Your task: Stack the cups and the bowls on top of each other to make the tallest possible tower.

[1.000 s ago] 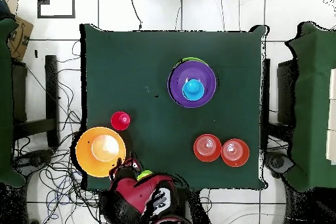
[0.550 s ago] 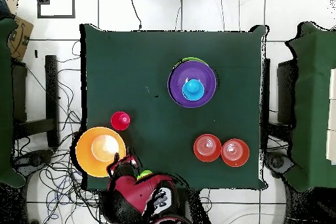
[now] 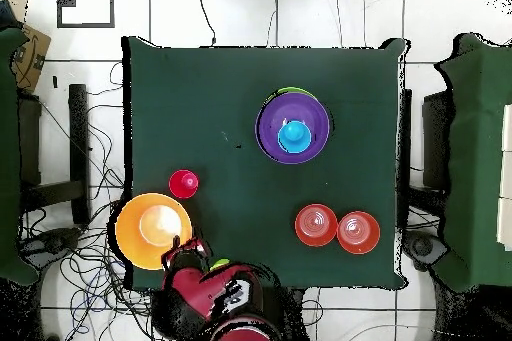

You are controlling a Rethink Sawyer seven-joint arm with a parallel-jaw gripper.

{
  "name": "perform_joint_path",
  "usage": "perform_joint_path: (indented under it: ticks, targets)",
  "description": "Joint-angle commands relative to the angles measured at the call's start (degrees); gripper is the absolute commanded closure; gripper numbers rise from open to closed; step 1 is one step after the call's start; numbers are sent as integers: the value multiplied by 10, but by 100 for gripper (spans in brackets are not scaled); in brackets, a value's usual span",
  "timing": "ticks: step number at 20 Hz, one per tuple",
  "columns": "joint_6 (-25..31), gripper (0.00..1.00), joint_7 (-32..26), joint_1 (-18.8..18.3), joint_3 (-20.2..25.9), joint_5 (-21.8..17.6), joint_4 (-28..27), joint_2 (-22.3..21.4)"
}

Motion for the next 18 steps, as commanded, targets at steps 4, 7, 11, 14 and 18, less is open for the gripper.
perform_joint_path:
  ticks: [4, 7, 11, 14, 18]
  targets:
    - [-11, 0, 66, 35, -13, 32, -81, 87]
    - [-13, 0, 68, 39, -19, 31, -84, 90]
    - [-33, 0, 67, 48, -33, 32, -95, 111]
    - [-44, 0, 68, 55, -40, 35, -100, 123]
    - [-53, 0, 73, 55, -38, 34, -104, 133]
